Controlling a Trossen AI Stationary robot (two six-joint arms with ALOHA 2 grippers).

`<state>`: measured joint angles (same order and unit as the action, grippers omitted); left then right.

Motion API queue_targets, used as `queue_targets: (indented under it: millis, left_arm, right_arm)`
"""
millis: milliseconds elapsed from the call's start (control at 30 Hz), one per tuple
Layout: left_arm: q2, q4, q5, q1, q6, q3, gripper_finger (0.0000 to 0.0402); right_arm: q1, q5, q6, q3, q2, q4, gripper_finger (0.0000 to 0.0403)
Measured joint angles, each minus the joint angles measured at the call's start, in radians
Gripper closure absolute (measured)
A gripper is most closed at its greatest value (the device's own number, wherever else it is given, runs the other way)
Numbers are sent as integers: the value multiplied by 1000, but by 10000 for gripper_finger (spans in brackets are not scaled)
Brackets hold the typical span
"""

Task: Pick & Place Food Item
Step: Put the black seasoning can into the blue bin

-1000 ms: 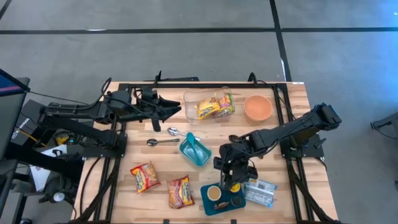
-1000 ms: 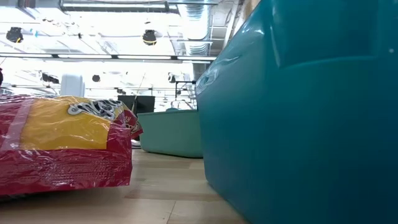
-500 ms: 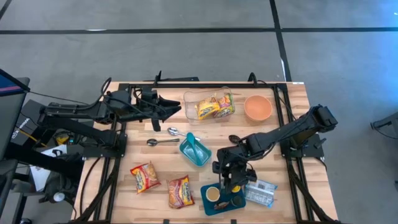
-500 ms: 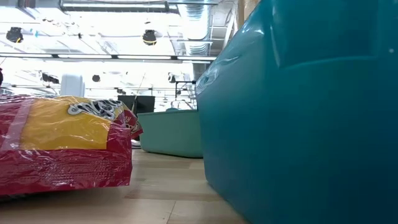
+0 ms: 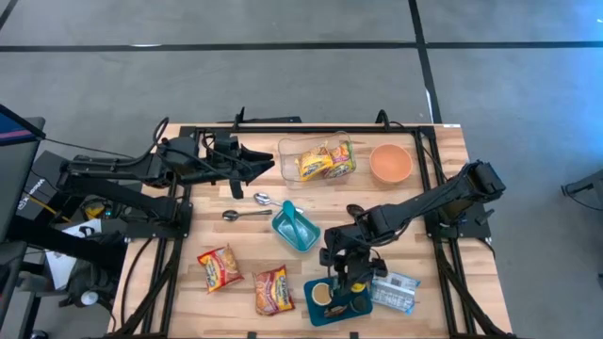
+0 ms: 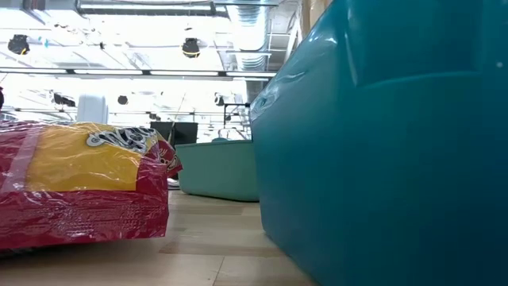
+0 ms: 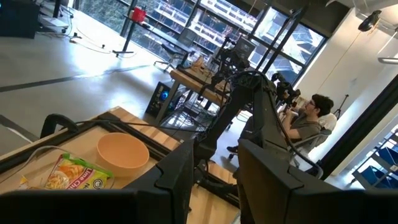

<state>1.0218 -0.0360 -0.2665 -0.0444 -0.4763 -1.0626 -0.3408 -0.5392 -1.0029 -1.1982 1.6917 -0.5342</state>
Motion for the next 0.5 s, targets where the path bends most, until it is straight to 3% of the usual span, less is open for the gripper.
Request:
queue_targets:
  millis: [500]
  left_arm:
    - [0,0,0,0,0,0,279]
  right_arm:
    - [31,-20,0,-16,-1,-16,282]
